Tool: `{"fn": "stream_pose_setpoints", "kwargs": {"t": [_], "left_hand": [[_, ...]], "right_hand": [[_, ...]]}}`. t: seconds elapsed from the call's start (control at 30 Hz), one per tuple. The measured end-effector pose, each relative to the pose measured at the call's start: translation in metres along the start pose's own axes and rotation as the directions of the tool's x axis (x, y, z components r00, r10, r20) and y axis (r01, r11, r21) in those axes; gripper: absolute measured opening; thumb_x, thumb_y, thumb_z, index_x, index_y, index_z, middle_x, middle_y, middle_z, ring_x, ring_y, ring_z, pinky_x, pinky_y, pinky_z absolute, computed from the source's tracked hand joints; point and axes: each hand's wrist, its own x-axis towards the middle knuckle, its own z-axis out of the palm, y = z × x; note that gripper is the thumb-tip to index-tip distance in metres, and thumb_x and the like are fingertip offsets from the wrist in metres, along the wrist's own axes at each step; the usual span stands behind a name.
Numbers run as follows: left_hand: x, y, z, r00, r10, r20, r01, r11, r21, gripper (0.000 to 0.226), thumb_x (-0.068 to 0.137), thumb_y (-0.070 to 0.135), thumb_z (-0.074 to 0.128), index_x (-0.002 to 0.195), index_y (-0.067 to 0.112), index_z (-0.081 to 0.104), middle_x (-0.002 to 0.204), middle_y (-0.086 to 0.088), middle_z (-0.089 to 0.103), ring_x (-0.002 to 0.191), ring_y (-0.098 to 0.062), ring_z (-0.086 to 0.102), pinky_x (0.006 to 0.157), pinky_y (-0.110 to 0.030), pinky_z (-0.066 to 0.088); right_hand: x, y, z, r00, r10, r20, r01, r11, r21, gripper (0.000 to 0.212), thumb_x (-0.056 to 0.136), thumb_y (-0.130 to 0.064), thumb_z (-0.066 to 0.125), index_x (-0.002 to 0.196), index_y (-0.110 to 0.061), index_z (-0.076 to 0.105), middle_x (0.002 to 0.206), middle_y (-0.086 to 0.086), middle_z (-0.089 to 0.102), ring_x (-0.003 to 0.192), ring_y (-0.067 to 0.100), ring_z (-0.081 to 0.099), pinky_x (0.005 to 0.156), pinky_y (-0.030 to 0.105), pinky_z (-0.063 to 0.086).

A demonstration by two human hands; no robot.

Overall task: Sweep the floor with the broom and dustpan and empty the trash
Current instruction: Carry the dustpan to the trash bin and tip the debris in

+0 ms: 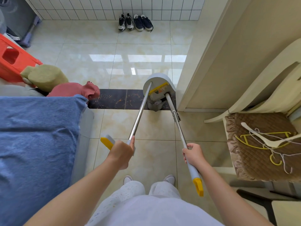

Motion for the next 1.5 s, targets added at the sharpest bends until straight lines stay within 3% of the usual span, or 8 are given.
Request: {"fn": "stream_pose_setpoints", "kwargs": {"t": [0.1,0.5,0.7,0.97,1.1,1.27,1.37,1.5], "left_hand": [[-0.001,-0.007,0.003,1.000,-0.022,0.021,0.023,0.999,-0.030,0.074,0.087,0.017,0.037,0.150,-0.003,0.004,0.054,-0.001,0.038,0.046,-0.008,0.033,0.045,-0.025,0.018],[-0.005,-0.024,-0.001,0.998,0.067,0.007,-0.068,0.996,0.050,0.072,0.090,0.018,0.039,0.150,-0.003,0.006,0.059,-0.001,0.036,0.046,-0.008,0.027,0.045,-0.027,0.016],[0.006,-0.021,-0.002,0.998,-0.058,0.009,0.058,0.998,-0.025,0.076,0.085,0.018,0.038,0.150,-0.002,0.005,0.057,0.003,0.036,0.045,-0.014,0.030,0.044,-0.029,0.017],[0.006,-0.012,0.001,0.999,-0.031,0.011,0.032,0.996,-0.083,0.075,0.084,0.014,0.037,0.149,-0.005,0.005,0.069,0.003,0.057,0.045,-0.012,0.030,0.046,-0.027,0.017],[0.004,-0.021,0.000,0.999,0.031,0.009,-0.031,0.998,-0.048,0.072,0.087,0.014,0.038,0.148,-0.007,0.006,0.056,0.000,0.041,0.044,-0.012,0.028,0.045,-0.027,0.015],[-0.001,-0.031,-0.007,0.991,0.126,-0.039,-0.124,0.991,0.055,0.065,0.092,0.014,0.043,0.147,-0.009,0.016,0.112,-0.007,0.065,0.044,-0.014,0.028,0.045,-0.026,0.018],[0.000,-0.039,-0.007,0.997,0.074,-0.003,-0.074,0.997,0.034,0.069,0.090,0.016,0.040,0.148,-0.007,0.011,0.060,-0.003,0.048,0.043,-0.012,0.027,0.044,-0.027,0.014],[0.000,-0.054,-0.008,0.996,0.089,-0.026,-0.089,0.996,0.031,0.069,0.090,0.018,0.038,0.149,-0.004,0.010,0.054,-0.002,0.032,0.043,-0.014,0.028,0.044,-0.027,0.015]], "right_hand": [[-0.001,0.000,0.000,1.000,-0.008,-0.002,0.008,1.000,0.000,0.025,0.085,0.003,0.046,0.109,-0.002,0.055,0.064,0.010,0.052,0.047,0.019,0.045,0.043,0.025,0.042],[0.000,-0.007,0.011,0.998,-0.063,0.017,0.064,0.997,-0.051,0.022,0.084,0.000,0.045,0.102,-0.005,0.055,0.067,0.012,0.054,0.050,0.021,0.047,0.048,0.029,0.043],[0.001,-0.012,0.008,0.995,-0.083,0.050,0.087,0.993,-0.078,0.019,0.086,-0.001,0.045,0.101,-0.008,0.054,0.066,0.010,0.053,0.051,0.020,0.047,0.046,0.027,0.042],[0.013,-0.033,0.013,0.986,-0.154,0.061,0.165,0.921,-0.352,0.018,0.078,-0.008,0.049,0.091,-0.001,0.059,0.075,0.013,0.059,0.069,0.035,0.060,0.050,0.029,0.044],[0.017,-0.042,0.023,0.983,-0.175,0.054,0.178,0.846,-0.503,0.014,0.081,-0.007,0.046,0.092,-0.006,0.054,0.090,0.016,0.061,0.080,0.034,0.052,0.057,0.028,0.034],[0.018,-0.041,0.034,0.978,-0.203,0.050,0.189,0.759,-0.623,0.026,0.084,-0.003,0.040,0.106,-0.003,0.053,0.105,0.021,0.063,0.094,0.037,0.057,0.066,0.030,0.037],[0.017,-0.042,0.036,0.975,-0.219,0.039,0.195,0.757,-0.623,0.016,0.084,-0.003,0.040,0.095,-0.006,0.050,0.104,0.021,0.063,0.085,0.035,0.053,0.065,0.030,0.037],[0.010,-0.037,0.038,0.965,-0.264,0.008,0.206,0.735,-0.646,0.029,0.086,-0.004,0.040,0.112,-0.004,0.054,0.108,0.019,0.064,0.098,0.037,0.059,0.066,0.030,0.038]]}}
